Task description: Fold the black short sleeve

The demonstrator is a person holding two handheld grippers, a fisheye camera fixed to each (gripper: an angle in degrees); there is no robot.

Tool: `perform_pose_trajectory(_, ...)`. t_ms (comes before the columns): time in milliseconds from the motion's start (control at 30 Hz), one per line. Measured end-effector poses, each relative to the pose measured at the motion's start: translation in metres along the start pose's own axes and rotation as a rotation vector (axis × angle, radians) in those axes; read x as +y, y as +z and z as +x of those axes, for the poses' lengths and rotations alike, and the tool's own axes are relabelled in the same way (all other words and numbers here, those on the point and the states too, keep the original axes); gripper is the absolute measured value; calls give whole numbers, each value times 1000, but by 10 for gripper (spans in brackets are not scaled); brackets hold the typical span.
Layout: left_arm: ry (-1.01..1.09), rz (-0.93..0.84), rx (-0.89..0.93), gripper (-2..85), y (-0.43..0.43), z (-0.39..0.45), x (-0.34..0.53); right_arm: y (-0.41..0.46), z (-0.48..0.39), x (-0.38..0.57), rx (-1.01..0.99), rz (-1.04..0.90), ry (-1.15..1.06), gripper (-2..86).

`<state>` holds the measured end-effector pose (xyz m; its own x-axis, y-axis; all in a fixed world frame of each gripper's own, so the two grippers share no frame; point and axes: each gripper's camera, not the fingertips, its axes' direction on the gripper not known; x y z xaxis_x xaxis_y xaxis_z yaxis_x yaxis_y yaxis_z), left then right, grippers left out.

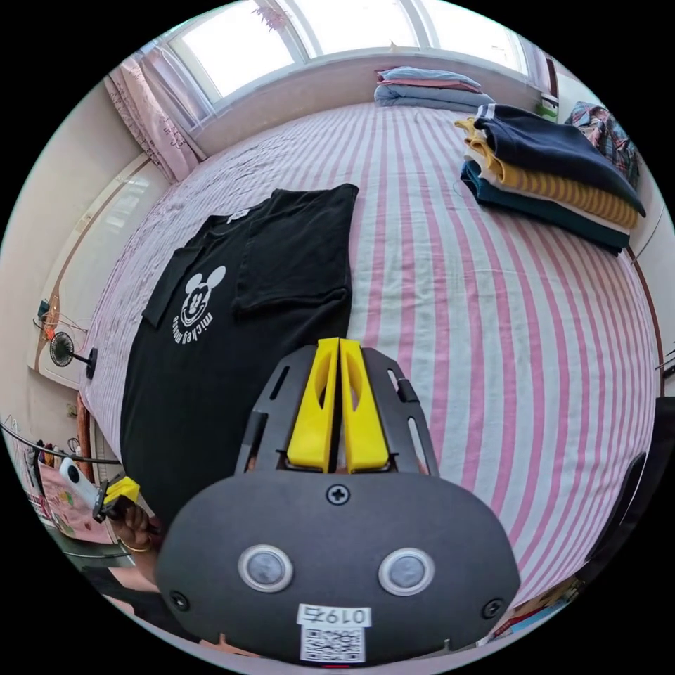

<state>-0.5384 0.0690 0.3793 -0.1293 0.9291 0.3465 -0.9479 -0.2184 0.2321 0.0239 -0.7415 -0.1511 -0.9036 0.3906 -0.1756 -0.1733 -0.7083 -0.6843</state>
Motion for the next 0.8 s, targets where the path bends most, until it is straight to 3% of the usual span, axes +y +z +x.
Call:
perform_pose_trajectory(400, -3, -3, 2, 12, 1, -8, -3, 0, 6, -19, -72, 61, -10, 61)
perform_pose_trajectory(800, -2, -6, 5, 9, 5, -12, -7, 25, -5, -46, -21, -2, -28, 20)
